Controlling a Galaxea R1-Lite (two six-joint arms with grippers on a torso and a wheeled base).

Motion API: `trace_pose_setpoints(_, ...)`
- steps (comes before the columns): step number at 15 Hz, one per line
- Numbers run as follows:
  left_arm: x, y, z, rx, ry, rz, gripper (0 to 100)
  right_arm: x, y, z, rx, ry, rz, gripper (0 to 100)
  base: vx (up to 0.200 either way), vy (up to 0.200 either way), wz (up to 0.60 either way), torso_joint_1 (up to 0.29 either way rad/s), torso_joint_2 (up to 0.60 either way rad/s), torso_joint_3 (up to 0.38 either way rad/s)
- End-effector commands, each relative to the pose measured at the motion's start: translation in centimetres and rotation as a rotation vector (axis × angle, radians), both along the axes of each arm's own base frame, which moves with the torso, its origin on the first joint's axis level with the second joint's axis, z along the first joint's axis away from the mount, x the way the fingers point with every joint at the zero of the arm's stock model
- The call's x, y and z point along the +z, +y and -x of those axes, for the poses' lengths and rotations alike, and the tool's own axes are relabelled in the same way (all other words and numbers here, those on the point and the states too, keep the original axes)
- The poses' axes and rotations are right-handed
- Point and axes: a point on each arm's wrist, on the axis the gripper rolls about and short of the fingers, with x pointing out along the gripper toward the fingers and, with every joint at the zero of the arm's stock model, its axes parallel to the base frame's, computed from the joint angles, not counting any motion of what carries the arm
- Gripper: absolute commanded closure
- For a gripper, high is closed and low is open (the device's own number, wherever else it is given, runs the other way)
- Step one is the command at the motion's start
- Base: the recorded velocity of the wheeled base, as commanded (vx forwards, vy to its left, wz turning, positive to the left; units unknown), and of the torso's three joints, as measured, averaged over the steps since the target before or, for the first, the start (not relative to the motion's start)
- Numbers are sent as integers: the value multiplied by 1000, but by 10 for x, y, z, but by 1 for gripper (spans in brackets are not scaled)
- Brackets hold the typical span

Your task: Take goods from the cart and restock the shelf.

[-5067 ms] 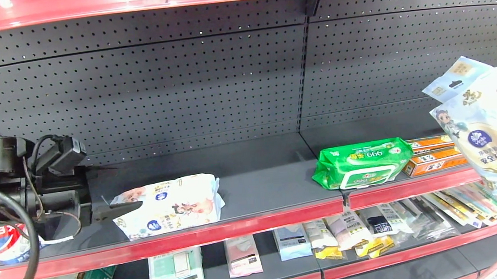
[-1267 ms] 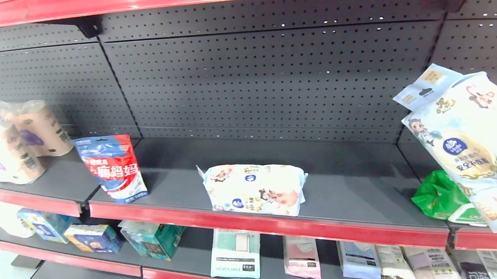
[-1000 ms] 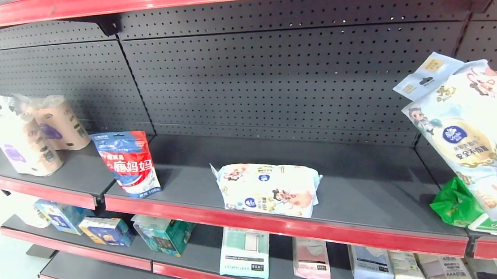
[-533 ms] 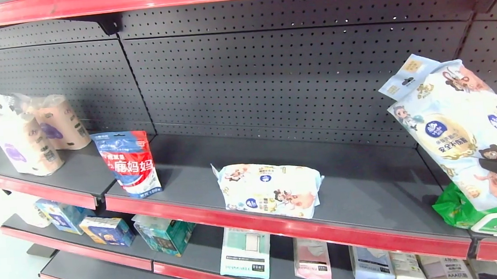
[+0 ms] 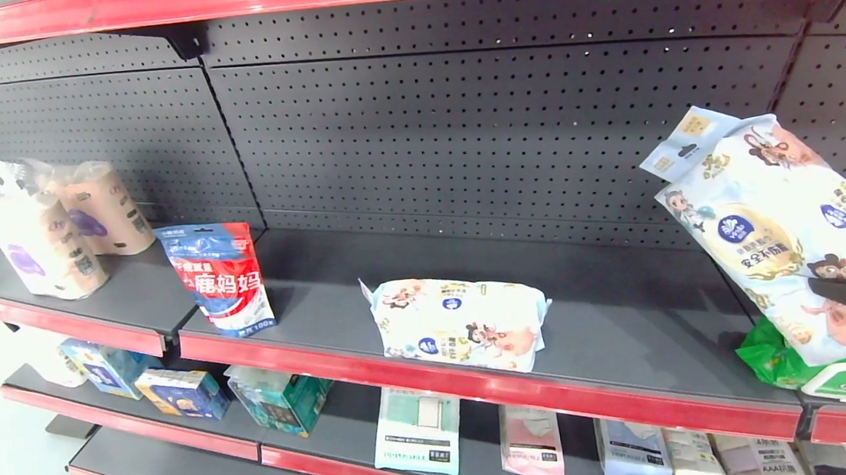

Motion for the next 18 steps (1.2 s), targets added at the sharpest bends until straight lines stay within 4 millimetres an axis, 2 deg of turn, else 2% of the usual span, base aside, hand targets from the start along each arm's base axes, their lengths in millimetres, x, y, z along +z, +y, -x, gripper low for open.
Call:
trace_pose_setpoints(1,0,0,-1,-154,7,14,0,0,0,-4,5,7,0,100,0,0,0,0,0,0)
trace_pose_setpoints(3,-1,1,1,-180,-13,22,0,1,2,-10,20,11,0,100,0,0,0,0,0,0)
trace_pose_setpoints(7,-2,4,5,91,-78,21,0,0,4,-20,33,-7,0,100,0,0,0,0,0,0)
trace_pose_setpoints(8,-2,4,5,90,-76,17,0,-1,4,-20,34,-6,1,100,0,0,0,0,0,0)
trace_pose_setpoints(10,-1,1,2,-92,-40,36,0,0,4,-21,34,-9,2,100,0,0,0,0,0,0)
trace_pose_setpoints(11,-1,1,2,-122,-44,35,0,0,5,-21,35,-9,2,100,0,0,0,0,0,0)
trace_pose_setpoints(13,-2,2,6,-69,-82,25,0,-1,5,-22,35,-4,1,100,0,0,0,0,0,0)
trace_pose_setpoints(16,-4,6,7,122,-111,12,0,-3,5,-19,35,-1,1,100,0,0,0,0,0,0)
trace_pose_setpoints(18,-6,3,2,29,-182,23,0,-1,4,-20,33,-7,0,100,0,0,0,0,0,0)
